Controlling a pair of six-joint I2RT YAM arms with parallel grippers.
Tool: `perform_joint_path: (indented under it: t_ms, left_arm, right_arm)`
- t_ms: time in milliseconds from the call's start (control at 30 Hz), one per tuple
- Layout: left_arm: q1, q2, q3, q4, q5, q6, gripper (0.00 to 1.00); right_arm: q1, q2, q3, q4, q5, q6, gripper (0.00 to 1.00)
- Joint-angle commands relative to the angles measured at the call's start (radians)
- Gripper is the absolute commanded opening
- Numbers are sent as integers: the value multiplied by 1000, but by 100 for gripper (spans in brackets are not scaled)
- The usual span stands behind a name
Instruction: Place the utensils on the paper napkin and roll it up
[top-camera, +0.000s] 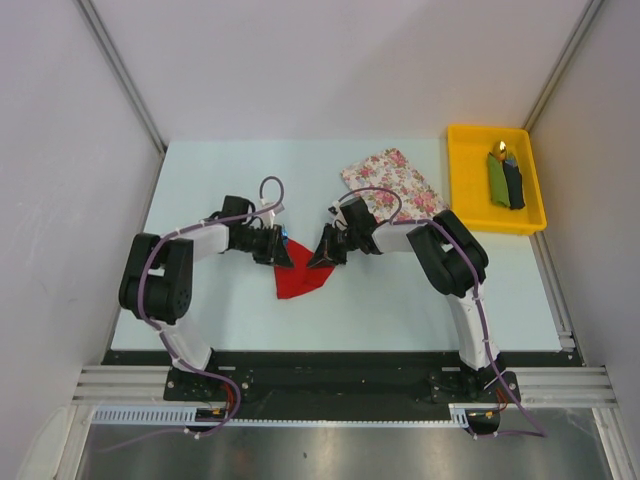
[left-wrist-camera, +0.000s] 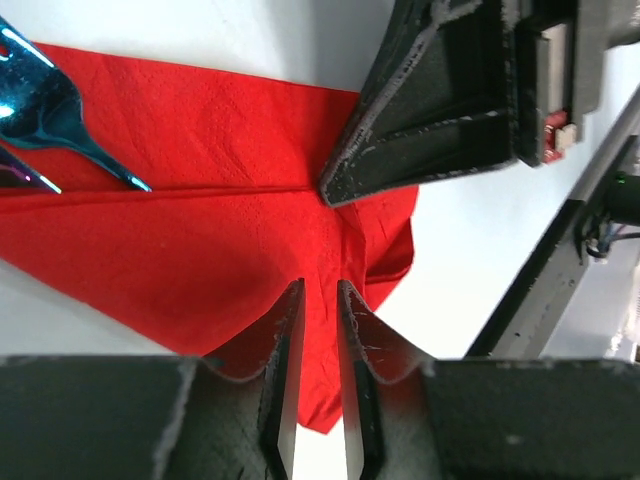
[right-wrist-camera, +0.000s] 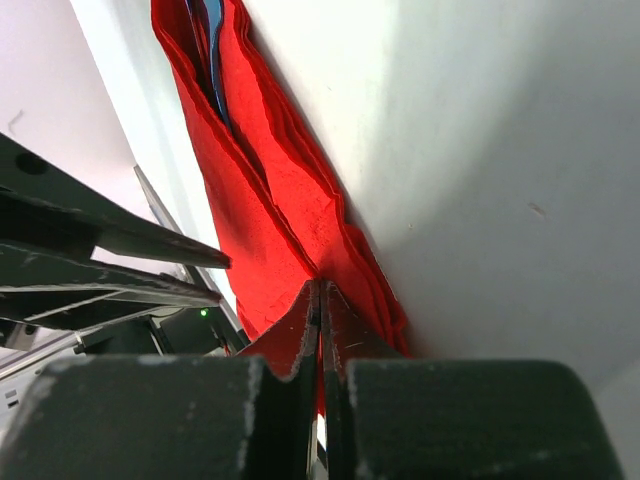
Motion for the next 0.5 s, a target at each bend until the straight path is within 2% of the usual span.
perform_joint_path:
  t_ms: [0,300,467]
  left_arm:
    - [-37,26,45,37,-78,-18,23]
    - [-45,101,54,-14,-246,-9,16]
    - [-65,112,51,-40,-312,5,18]
  right_arm:
    - [-7,-4,20,-31,63,-31,0]
    - [-8,-1,22,-26,64,-27,0]
    - [-7,3,22,-22,63,-25,0]
